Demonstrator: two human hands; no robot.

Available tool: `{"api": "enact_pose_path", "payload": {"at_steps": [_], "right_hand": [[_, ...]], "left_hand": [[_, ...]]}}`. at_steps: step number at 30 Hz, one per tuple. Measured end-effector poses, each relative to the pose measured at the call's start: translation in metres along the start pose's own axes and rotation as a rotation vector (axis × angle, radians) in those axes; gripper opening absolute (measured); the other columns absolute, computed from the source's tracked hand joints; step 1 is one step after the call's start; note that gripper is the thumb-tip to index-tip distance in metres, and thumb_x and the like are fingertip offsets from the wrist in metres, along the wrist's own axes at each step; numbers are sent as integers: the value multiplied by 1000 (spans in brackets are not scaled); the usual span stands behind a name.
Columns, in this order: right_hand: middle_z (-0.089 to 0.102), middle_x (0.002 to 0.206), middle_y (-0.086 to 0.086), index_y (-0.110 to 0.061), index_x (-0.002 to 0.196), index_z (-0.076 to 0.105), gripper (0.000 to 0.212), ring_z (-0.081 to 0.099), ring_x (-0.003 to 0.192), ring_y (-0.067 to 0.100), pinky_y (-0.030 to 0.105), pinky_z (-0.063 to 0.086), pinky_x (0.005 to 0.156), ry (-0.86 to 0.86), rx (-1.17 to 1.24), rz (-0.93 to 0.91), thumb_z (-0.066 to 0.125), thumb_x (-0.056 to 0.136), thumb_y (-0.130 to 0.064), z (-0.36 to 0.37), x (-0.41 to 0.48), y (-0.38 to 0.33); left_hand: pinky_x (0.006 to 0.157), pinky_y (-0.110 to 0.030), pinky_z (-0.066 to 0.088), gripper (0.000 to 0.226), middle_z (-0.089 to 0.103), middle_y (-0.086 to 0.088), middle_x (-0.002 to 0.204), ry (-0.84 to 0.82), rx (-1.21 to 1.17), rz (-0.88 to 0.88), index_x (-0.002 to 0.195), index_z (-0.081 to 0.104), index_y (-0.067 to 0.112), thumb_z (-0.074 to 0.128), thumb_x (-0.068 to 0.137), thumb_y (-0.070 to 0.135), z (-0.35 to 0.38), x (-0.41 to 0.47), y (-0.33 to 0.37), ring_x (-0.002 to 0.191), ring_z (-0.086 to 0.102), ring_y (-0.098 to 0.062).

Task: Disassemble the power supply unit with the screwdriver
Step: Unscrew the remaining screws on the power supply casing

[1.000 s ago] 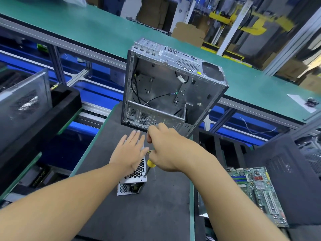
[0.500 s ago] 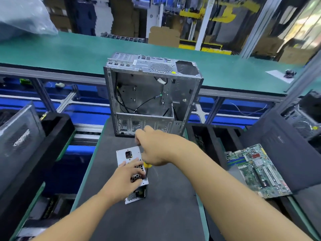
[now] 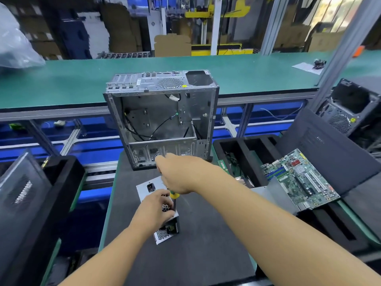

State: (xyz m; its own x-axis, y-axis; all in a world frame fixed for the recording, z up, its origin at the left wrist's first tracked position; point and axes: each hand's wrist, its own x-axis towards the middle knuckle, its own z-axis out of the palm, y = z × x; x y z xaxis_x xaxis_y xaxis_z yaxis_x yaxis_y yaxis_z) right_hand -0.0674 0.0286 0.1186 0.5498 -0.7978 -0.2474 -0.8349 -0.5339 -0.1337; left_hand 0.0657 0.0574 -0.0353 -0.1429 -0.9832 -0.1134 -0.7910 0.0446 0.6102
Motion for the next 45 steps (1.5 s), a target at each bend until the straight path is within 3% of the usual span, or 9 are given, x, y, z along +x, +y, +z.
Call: {"api": "enact_pose_path", "payload": {"at_steps": [5, 10, 13, 16, 21, 27, 34, 38, 45], "right_hand": [[41, 115, 8, -13, 112, 44, 27, 40, 103, 29, 47, 47, 81, -42, 91, -55, 51, 86, -11, 1, -4, -1], [48, 104, 5, -16, 111, 40, 42, 49, 89, 29, 42, 38, 70, 49, 38, 55, 35, 98, -56, 4, -3, -3], [41, 72, 0, -15, 99, 30, 24, 42, 65, 25, 34, 26, 54, 158, -30, 29, 31, 104, -38, 6, -2, -8], [42, 84, 4, -13, 100, 34, 11, 49, 74, 31, 36, 34, 56, 84, 37, -25, 42, 92, -10, 5, -1, -9], [42, 111, 8, -16, 106, 36, 19, 46, 86, 32, 40, 34, 68, -20, 134, 50, 39, 95, -31, -1, -3, -7], [46, 85, 6, -12, 101, 34, 7, 51, 78, 32, 36, 34, 56, 52, 60, -2, 39, 97, -12, 4, 0, -10], [38, 106, 5, -15, 109, 37, 22, 49, 82, 31, 35, 32, 58, -54, 109, 59, 40, 94, -32, -3, -1, -3], [46, 79, 5, -13, 101, 34, 15, 44, 65, 22, 34, 26, 52, 19, 71, 46, 35, 101, -28, -1, 4, -6], [39, 106, 4, -15, 105, 36, 23, 53, 83, 31, 34, 34, 57, -117, 26, -6, 49, 91, -29, -7, -1, -10]], "left_hand": [[71, -22, 39, 24, 48, 30, 80, -65, 87, 75, 84, 53, 42, 71, 76, 28, -3, -10, -2, 72, 45, -6], [123, -40, 8, 74, 18, 24, 158, -196, 184, 77, 153, 25, 34, 65, 91, 32, 3, -13, -10, 143, 20, -10], [122, -41, -2, 69, -1, 23, 163, -258, 315, 127, 156, 16, 34, 54, 99, 36, 5, -9, -15, 151, -7, -5], [122, -41, 3, 69, 6, 21, 162, -295, 382, 151, 157, 15, 35, 53, 99, 38, 0, -4, -15, 150, -1, -3], [121, -37, 10, 71, 10, 18, 162, -356, 407, 158, 157, 17, 31, 55, 98, 36, -6, 2, -8, 149, 6, -5], [116, -39, 28, 66, 13, 8, 164, -479, 442, 33, 155, 22, 34, 57, 99, 30, -20, 6, 0, 143, 31, -24], [114, -31, 27, 70, -1, 13, 165, -479, 527, 46, 157, 10, 39, 51, 102, 32, -18, 4, 10, 150, 16, -11], [112, -34, 30, 69, 2, 12, 165, -497, 589, 25, 157, 10, 40, 51, 102, 33, -18, 6, 12, 150, 17, -12], [105, -37, 42, 64, 30, 13, 156, -411, 578, -47, 154, 27, 40, 55, 97, 35, -12, 5, 9, 136, 43, -16]]}}
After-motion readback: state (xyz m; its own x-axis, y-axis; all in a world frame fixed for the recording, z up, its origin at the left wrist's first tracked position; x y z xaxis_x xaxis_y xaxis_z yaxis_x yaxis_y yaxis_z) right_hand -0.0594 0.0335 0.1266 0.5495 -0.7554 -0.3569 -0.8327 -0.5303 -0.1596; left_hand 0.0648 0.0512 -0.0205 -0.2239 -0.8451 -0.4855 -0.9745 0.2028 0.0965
